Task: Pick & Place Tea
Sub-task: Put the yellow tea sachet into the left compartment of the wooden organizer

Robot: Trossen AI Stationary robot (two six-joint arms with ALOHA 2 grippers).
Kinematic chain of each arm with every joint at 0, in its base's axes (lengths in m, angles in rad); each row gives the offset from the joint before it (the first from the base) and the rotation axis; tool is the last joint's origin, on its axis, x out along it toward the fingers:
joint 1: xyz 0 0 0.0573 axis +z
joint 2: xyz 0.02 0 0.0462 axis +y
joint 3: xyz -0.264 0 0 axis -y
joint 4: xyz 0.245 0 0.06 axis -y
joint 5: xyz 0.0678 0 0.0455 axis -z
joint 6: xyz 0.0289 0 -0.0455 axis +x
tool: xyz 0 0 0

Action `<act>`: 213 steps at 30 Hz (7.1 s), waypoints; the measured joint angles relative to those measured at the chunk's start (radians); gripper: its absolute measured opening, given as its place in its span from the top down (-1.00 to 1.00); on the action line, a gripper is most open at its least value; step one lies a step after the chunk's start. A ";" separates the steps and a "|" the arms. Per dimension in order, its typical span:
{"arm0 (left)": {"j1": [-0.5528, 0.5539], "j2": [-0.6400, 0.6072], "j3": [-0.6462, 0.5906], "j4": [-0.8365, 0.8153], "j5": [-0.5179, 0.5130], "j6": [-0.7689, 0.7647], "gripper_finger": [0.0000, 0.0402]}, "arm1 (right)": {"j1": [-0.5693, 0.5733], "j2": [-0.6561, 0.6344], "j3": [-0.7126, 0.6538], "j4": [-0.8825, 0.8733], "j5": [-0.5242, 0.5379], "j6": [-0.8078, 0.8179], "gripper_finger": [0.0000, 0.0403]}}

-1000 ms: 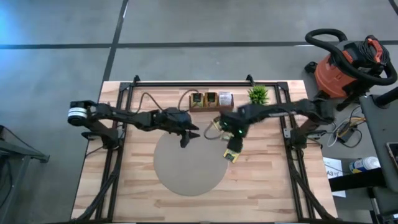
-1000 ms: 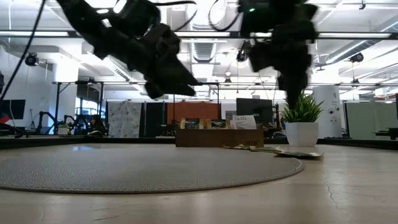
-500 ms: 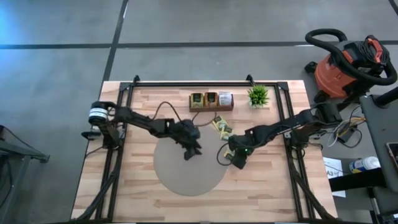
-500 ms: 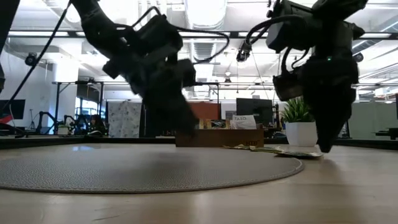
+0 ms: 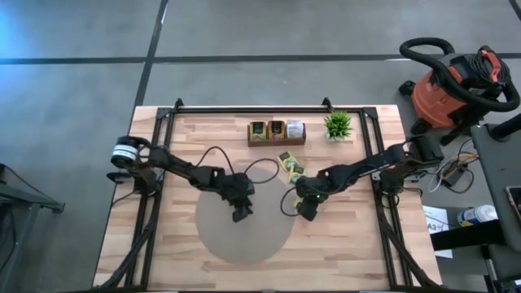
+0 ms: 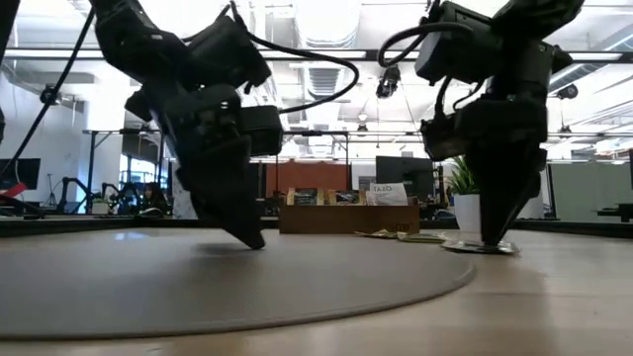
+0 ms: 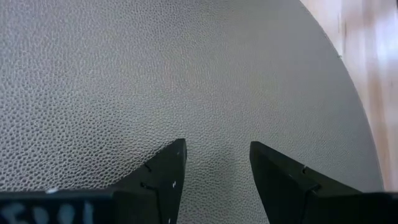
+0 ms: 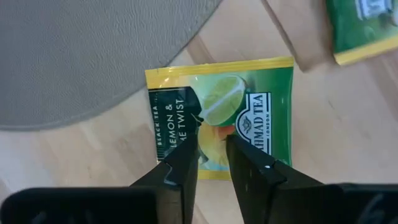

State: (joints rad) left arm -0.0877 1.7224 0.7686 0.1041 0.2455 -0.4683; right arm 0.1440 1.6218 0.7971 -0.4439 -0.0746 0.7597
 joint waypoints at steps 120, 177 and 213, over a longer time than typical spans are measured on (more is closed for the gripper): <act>-0.054 -0.138 0.235 -0.704 -0.516 0.308 1.00 | -0.144 0.231 0.440 0.260 0.045 -0.669 0.73; -0.096 -0.249 0.395 -0.740 -0.887 0.373 0.70 | -0.175 0.198 0.570 0.027 0.102 -0.796 0.95; 0.455 -0.741 -0.517 0.848 -0.316 -0.610 0.57 | -0.333 0.015 0.218 1.082 0.234 0.001 0.94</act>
State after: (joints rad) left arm 0.3676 0.9818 0.2512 0.9524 -0.0703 -1.0780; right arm -0.1894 1.6371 1.0156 0.6384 0.1593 0.7608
